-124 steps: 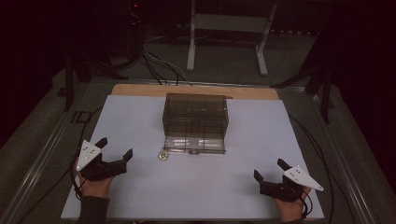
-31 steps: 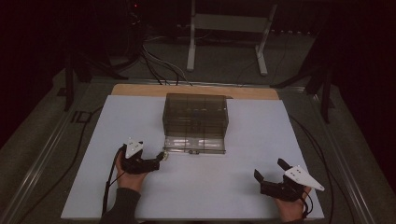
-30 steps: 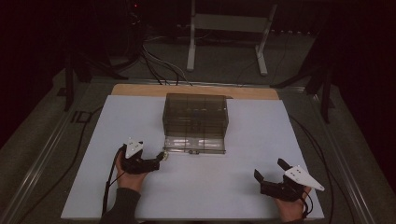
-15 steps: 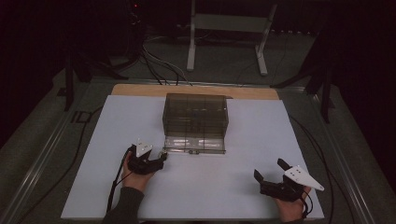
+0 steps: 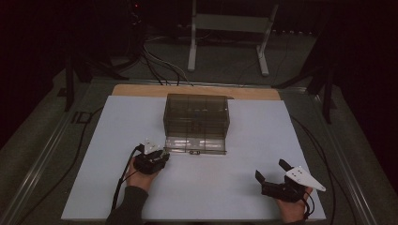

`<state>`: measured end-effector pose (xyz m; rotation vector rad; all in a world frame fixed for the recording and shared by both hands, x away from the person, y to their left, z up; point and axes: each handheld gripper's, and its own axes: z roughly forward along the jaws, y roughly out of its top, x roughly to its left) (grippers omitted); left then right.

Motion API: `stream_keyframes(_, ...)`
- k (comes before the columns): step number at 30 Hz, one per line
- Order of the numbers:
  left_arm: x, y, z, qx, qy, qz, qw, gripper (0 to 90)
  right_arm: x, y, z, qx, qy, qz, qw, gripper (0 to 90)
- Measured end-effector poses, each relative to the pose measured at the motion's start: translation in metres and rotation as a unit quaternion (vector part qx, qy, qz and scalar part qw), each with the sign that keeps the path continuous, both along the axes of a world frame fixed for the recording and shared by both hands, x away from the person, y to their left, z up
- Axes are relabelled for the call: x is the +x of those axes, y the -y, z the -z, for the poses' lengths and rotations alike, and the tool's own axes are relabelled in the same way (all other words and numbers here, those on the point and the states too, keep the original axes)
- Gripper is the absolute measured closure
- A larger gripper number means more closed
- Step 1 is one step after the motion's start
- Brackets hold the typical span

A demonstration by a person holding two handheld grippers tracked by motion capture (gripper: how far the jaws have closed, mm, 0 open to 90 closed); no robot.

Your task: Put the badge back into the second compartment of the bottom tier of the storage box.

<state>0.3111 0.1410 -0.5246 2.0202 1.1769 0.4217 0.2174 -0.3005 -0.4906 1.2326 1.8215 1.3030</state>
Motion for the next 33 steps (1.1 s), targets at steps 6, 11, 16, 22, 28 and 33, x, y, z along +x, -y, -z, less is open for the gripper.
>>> stream_keyframes(6,-0.007,0.001,-0.007,-0.002,0.011,0.014,0.9998,79.6,0.000,0.000,0.000,0.000,-0.001,0.001,1.0000,0.0)
stream_keyframes(11,-0.013,0.005,-0.010,0.005,0.018,0.030,0.9994,87.7,0.000,0.000,0.000,-0.003,-0.001,0.000,1.0000,0.0)
stream_keyframes(16,-0.011,0.005,-0.009,0.007,0.014,0.031,0.9994,87.5,0.000,0.000,0.000,-0.002,-0.002,0.001,1.0000,0.0)
stream_keyframes(22,-0.013,0.005,-0.011,0.015,0.016,0.034,0.9992,88.6,0.000,0.000,0.000,-0.002,-0.002,0.001,1.0000,0.0)
stream_keyframes(28,-0.015,0.002,-0.016,0.004,0.023,0.035,0.9991,88.5,0.000,0.000,0.000,-0.002,-0.002,0.000,1.0000,0.0)
stream_keyframes(33,-0.017,0.002,-0.025,-0.004,0.033,0.037,0.9988,88.5,0.000,0.000,0.000,-0.002,-0.002,0.000,1.0000,0.0)
